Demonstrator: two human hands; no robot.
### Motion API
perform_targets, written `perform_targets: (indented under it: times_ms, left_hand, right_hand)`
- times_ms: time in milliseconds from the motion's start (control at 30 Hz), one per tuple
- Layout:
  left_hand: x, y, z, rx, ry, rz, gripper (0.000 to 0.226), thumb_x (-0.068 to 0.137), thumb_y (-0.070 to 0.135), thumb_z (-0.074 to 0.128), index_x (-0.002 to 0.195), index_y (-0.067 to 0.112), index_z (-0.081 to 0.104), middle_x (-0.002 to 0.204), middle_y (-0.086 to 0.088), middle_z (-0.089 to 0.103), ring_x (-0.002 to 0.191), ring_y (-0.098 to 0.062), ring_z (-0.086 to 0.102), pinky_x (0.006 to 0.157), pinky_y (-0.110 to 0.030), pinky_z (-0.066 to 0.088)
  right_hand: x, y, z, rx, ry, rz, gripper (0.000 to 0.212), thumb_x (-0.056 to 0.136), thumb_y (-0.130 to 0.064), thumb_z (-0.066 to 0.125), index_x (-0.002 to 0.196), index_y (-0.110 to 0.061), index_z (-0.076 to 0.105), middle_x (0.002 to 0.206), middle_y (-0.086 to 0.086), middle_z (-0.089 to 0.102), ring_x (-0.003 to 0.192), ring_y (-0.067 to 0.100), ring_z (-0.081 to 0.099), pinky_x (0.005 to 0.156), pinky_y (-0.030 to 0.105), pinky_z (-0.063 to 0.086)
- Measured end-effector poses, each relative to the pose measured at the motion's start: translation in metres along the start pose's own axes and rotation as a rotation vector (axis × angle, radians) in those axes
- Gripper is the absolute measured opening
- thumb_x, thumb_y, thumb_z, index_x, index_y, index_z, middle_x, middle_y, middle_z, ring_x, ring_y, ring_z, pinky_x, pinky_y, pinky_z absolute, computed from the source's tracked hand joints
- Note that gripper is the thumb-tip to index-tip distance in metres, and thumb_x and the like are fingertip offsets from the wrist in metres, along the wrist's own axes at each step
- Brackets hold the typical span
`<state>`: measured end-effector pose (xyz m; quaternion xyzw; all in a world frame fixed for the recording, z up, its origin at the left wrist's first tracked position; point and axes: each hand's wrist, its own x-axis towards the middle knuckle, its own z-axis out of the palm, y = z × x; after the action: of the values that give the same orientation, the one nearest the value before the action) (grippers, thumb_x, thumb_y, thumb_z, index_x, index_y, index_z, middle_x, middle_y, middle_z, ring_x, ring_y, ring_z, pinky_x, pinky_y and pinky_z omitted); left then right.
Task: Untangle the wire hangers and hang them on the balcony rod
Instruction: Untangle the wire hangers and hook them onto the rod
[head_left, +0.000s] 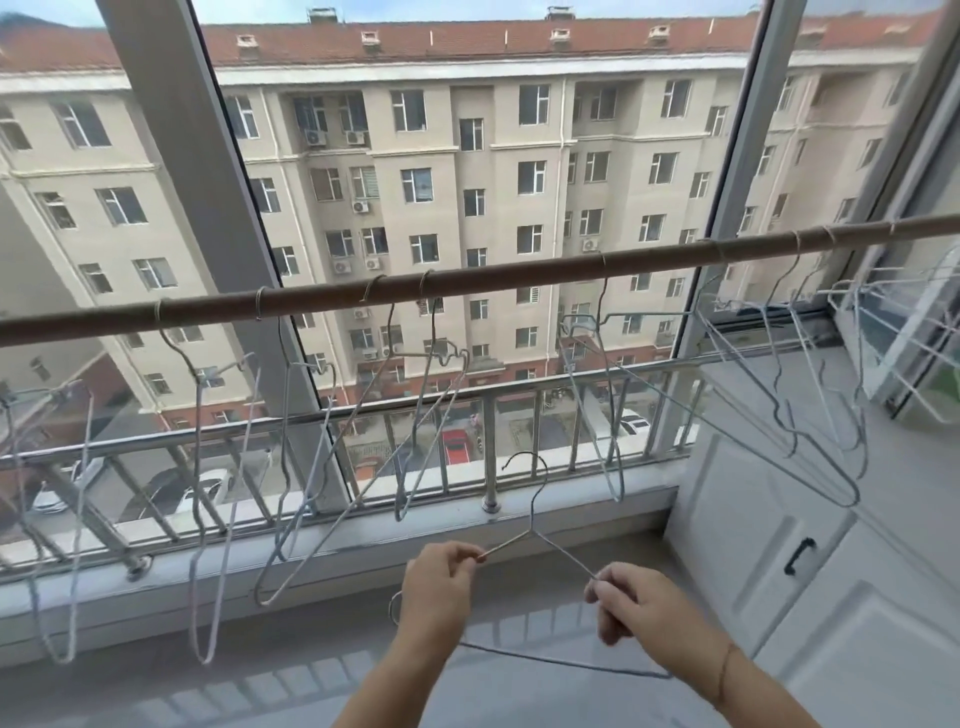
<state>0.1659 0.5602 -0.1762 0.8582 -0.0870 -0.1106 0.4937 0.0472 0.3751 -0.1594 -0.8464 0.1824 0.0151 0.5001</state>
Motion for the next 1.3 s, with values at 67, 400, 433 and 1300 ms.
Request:
perform_targets:
  times_ms: [67,400,433,1300]
  left_hand:
    - [-0.004,0.005,0.005,-0.032,0.010,0.007,0.025,0.082,0.012,0.064,0.070,0.033,0.065,0.091,0.006,0.067,0.099,-0.016,0.058,0.091,-0.033,0.045]
    - [-0.045,0.084,0.014,-0.410,-0.103,0.082,0.015,0.087,0.024,0.063,0.082,0.010,0.068,0.070,-0.001,0.068,0.063,-0.008,0.060,0.067,-0.024,0.048]
    - [-0.047,0.090,0.012,-0.454,-0.141,0.077,0.017,0.088,0.021,0.063,0.081,0.007,0.068,0.066,-0.001,0.067,0.059,-0.008,0.059,0.066,-0.025,0.048]
    - [0.013,0.176,-0.024,-0.452,-0.014,0.209,0.027,0.081,0.018,0.064,0.107,0.014,0.068,0.094,-0.001,0.072,0.090,-0.016,0.068,0.090,-0.038,0.054]
  right_hand:
    - [-0.017,0.002,-0.008,0.171,-0.074,0.077,0.023,0.093,-0.001,0.042,0.078,-0.006,0.058,0.051,0.001,0.059,0.042,0.015,0.053,0.048,0.025,0.046]
    - [-0.037,-0.051,0.000,0.535,-0.043,-0.011,0.016,0.095,0.002,0.039,0.095,0.002,0.055,0.059,0.007,0.051,0.045,0.015,0.048,0.042,0.031,0.048]
    - [-0.035,-0.057,0.003,0.535,-0.008,-0.034,0.016,0.095,0.002,0.040,0.096,0.002,0.056,0.058,0.007,0.051,0.044,0.014,0.047,0.041,0.030,0.047]
    - [0.040,-0.141,-0.011,0.476,0.359,-0.318,0.020,0.095,-0.010,0.045,0.087,-0.010,0.063,0.049,-0.005,0.054,0.039,0.009,0.043,0.038,0.019,0.034]
